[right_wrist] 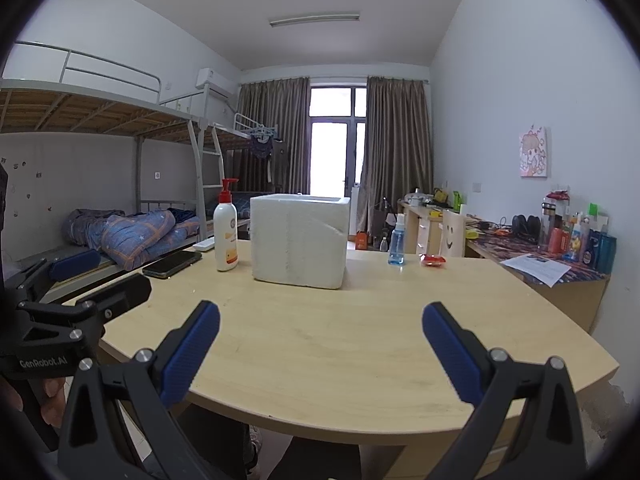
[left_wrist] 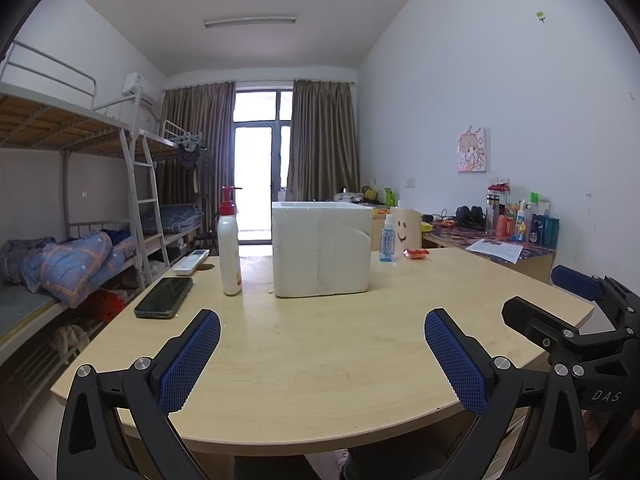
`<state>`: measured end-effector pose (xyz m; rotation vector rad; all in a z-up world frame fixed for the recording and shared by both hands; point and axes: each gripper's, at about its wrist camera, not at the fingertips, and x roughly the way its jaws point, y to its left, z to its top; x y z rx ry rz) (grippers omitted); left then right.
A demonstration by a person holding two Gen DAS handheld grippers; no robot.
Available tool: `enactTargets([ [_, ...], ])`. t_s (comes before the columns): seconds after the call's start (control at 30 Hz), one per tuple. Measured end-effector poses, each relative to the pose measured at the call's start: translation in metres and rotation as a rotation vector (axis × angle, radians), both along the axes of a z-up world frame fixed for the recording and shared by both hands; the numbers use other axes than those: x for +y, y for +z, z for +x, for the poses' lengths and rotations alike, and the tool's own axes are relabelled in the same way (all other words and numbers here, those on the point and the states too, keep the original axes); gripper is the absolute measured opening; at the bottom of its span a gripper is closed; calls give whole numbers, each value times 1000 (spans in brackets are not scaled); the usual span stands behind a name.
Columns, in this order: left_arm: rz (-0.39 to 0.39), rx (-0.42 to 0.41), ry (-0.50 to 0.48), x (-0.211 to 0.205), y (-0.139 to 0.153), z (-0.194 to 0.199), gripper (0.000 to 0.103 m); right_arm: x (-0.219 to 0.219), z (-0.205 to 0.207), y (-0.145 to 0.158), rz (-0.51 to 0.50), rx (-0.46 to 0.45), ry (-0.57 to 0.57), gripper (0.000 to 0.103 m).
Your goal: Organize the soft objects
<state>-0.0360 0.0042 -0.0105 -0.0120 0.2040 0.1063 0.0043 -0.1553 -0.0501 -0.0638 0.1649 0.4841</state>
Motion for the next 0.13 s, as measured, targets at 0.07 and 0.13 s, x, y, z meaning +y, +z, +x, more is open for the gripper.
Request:
enactTargets([
  [0.07,-4,0,-5,0,0,0,102,0,0,0,-1,2,-1,102],
  [0.13,-5,-1,-5,0,0,-1,102,-1,-1,0,-2,0,-2,102],
])
